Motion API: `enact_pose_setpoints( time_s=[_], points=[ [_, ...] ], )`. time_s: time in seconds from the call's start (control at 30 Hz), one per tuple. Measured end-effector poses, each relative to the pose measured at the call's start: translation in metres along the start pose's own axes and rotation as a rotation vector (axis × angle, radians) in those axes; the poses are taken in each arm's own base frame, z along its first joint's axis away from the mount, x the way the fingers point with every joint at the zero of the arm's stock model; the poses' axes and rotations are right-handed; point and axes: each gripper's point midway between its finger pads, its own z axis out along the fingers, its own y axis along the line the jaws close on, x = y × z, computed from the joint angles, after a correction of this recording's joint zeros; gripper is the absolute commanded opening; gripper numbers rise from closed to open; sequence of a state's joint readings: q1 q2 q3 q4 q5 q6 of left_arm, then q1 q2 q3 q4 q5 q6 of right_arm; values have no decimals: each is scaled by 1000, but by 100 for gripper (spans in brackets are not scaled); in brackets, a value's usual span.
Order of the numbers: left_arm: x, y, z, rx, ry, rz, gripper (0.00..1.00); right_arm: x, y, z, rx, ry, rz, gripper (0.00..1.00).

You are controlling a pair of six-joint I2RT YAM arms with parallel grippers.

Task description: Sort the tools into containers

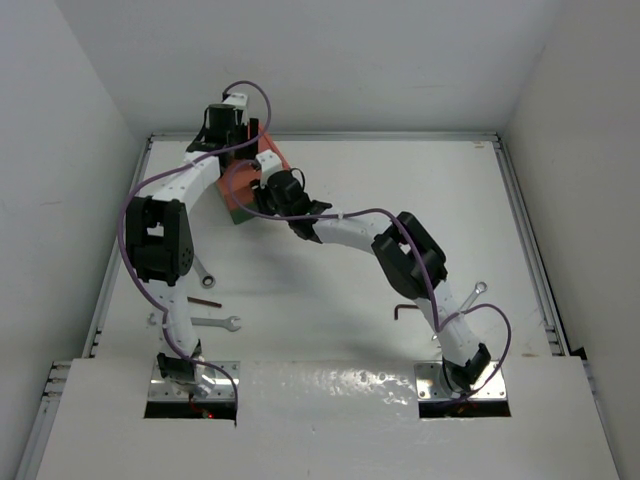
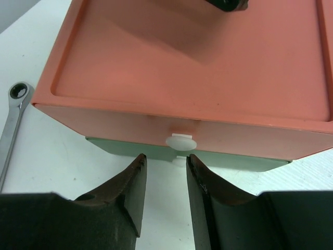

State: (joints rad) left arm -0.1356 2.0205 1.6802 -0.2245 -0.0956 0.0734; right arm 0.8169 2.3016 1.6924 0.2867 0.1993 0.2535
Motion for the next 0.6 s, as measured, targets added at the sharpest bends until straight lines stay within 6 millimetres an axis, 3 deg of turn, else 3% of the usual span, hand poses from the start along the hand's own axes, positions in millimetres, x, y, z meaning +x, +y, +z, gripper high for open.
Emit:
enact_pose_setpoints(
  time_s=[0.2, 0.4, 0.5, 0.6],
  points=[
    [0, 0, 0, -2, -8, -1, 66, -7, 1, 1, 6, -22, -2, 37],
    [0, 1, 0, -4, -11, -1, 66, -18, -3, 1, 25, -41, -12, 28],
    [0, 1, 0, -5, -14, -2, 66, -19, -4, 2, 28, -44, -14, 35],
    [0, 1, 0, -5, -16, -4, 66, -22, -3, 2, 26, -54, -15, 35]
  ],
)
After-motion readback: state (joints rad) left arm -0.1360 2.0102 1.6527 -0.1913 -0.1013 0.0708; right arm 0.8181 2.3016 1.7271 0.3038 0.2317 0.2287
